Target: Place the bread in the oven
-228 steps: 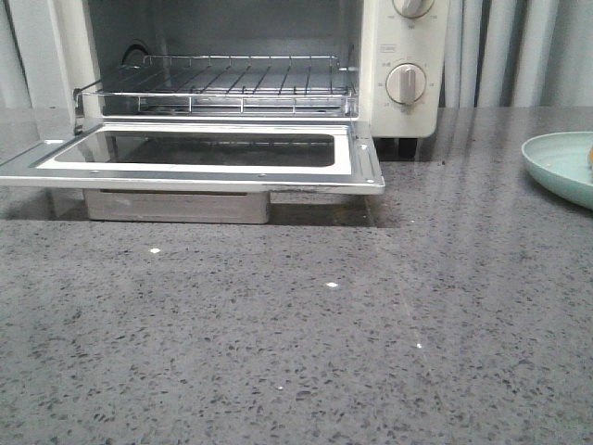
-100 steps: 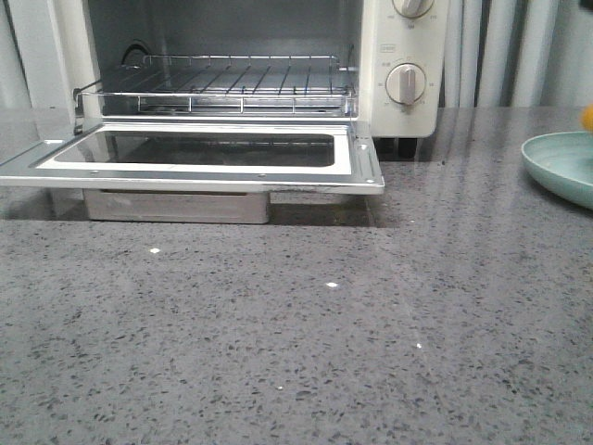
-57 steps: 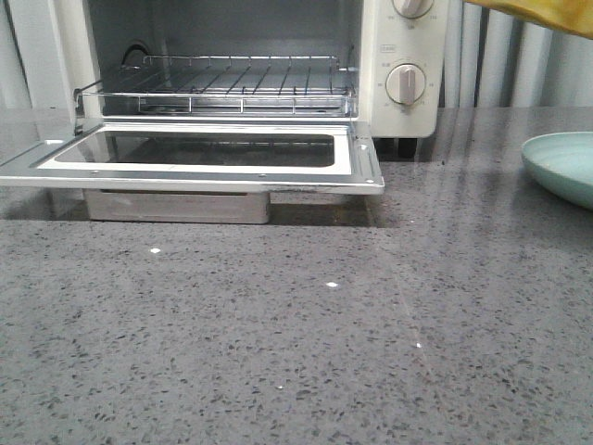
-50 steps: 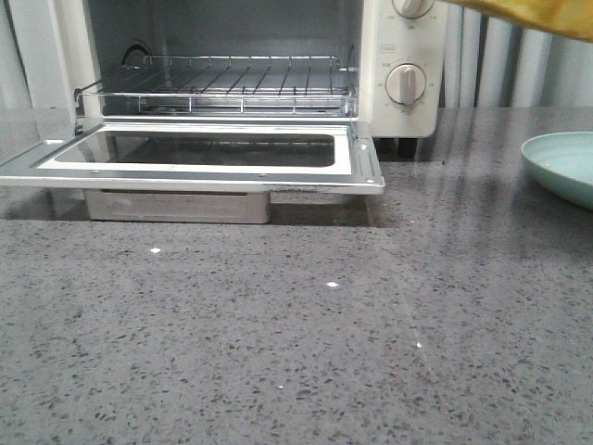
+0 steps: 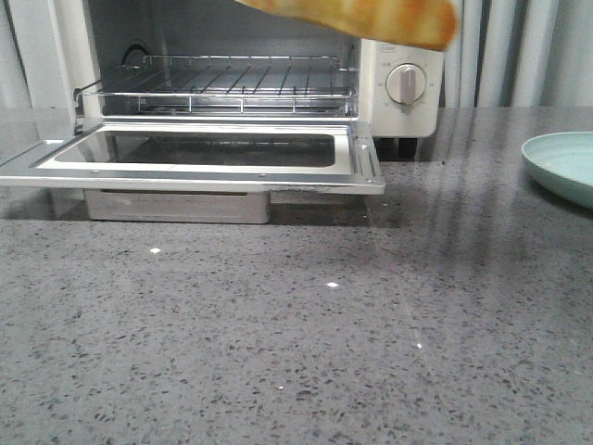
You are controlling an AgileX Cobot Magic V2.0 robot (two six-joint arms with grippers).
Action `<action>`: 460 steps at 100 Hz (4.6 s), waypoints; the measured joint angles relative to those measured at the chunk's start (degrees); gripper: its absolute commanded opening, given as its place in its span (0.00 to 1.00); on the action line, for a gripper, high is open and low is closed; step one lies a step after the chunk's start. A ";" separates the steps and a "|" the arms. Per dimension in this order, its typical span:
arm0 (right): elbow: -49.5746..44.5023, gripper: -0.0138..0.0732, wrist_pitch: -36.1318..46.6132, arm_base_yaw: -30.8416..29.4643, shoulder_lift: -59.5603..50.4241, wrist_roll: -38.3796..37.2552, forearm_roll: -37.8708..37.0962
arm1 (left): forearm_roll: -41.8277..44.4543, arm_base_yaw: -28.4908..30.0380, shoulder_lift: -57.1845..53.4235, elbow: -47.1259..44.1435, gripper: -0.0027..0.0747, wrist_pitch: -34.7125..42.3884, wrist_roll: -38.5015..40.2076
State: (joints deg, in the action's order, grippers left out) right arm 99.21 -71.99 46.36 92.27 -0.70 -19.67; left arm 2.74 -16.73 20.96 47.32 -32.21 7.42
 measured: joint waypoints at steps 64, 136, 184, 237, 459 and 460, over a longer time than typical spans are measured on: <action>13.85 0.08 14.09 -2.40 18.58 0.24 -11.00 | 0.00 0.00 0.00 0.00 0.01 -0.85 0.00; 13.85 0.62 21.51 -6.20 22.06 0.24 -11.69 | 0.00 0.00 0.00 0.00 0.01 -2.82 0.00; 13.98 0.73 22.58 -5.76 22.16 0.24 -11.94 | 0.10 0.00 -0.22 0.00 0.01 -3.54 0.00; 13.98 0.69 14.67 4.72 16.95 0.13 -12.17 | 1.71 0.00 -16.92 -3.63 0.01 -5.69 0.23; -18.87 0.08 0.29 1.19 -15.93 -12.99 -8.38 | -1.21 14.95 -21.13 -41.23 0.01 13.72 2.92; -18.87 0.08 0.29 1.19 -15.93 -12.99 -8.38 | -1.21 14.95 -21.13 -41.23 0.01 13.72 2.92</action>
State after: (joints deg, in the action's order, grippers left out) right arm 80.35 -71.71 47.56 76.34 -13.69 -28.06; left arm 1.53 -1.78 -0.17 6.09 -18.48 10.34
